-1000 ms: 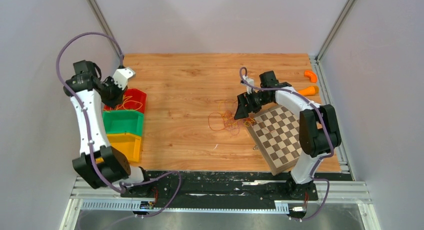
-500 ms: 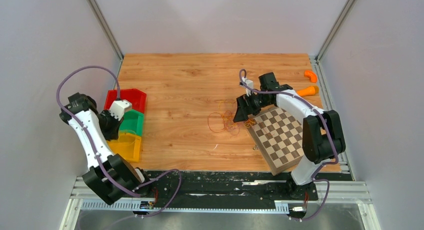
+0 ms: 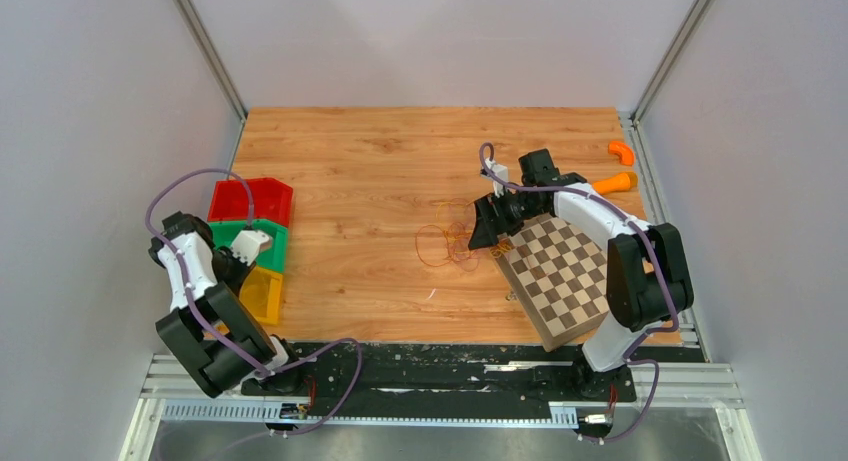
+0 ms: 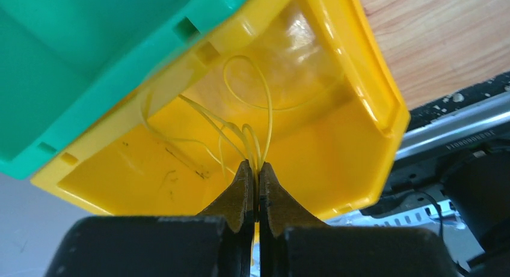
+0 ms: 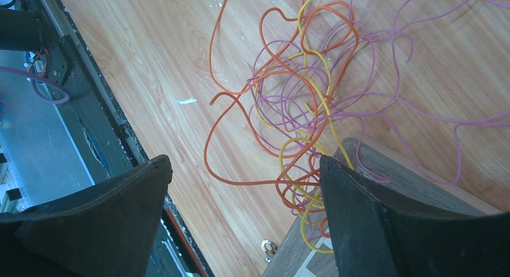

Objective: Untangle the cables

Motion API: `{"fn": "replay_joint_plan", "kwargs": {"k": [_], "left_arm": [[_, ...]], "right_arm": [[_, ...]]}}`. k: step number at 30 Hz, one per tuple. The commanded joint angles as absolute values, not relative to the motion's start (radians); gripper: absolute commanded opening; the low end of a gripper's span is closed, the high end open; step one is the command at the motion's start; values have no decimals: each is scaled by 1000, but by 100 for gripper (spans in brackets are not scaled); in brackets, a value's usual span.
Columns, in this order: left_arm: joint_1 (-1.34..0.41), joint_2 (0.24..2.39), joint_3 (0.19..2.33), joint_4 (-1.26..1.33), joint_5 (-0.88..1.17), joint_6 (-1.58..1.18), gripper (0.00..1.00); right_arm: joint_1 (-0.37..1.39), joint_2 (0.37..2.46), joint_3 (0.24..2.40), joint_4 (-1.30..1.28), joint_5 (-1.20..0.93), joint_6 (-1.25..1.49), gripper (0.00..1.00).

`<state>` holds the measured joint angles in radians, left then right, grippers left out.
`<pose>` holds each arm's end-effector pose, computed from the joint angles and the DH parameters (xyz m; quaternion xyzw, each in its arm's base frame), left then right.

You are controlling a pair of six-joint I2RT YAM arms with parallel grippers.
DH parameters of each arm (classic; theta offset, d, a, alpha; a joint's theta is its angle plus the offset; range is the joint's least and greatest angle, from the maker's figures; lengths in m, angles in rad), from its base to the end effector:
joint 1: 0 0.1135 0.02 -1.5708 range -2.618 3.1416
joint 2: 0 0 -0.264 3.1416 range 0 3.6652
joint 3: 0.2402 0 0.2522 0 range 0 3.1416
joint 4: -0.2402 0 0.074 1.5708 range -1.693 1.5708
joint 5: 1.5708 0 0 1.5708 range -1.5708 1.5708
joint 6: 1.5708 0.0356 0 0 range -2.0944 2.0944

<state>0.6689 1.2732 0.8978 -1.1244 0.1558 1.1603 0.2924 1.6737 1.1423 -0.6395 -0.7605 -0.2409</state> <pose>0.1605 0.1198 0.2230 0.2450 0.9657 -0.0194 0.0832 0.3066 0.1179 0.2118 -0.3109 0.8585 0.3684 0.1750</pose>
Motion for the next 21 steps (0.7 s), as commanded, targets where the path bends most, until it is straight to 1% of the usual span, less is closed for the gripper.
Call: {"fn": "replay_joint_plan", "kwargs": {"k": [1, 5, 8, 9, 12, 15, 17, 21], "left_arm": [[680, 1315, 875, -994, 139, 1160, 0], [681, 1349, 857, -959, 142, 1162, 0], [681, 1301, 923, -1082, 221, 1148, 0], [681, 1264, 970, -1114, 268, 1141, 0], [680, 1206, 1089, -1285, 322, 1128, 0], [682, 1203, 1227, -1404, 278, 1122, 0], [688, 1206, 1281, -1486, 249, 1118, 0], [702, 1180, 1334, -1544, 234, 1118, 0]], "right_arm": [[295, 1641, 1148, -625, -772, -253, 91], [295, 1645, 1158, -629, -769, -252, 91], [295, 1642, 1167, -640, -757, -257, 91], [295, 1641, 1168, -640, -756, -258, 91], [296, 1653, 1176, -642, -763, -246, 91], [297, 1659, 1182, -648, -771, -241, 91], [298, 1658, 1190, -657, -772, -242, 91], [303, 1658, 1204, -673, -770, -245, 91]]}}
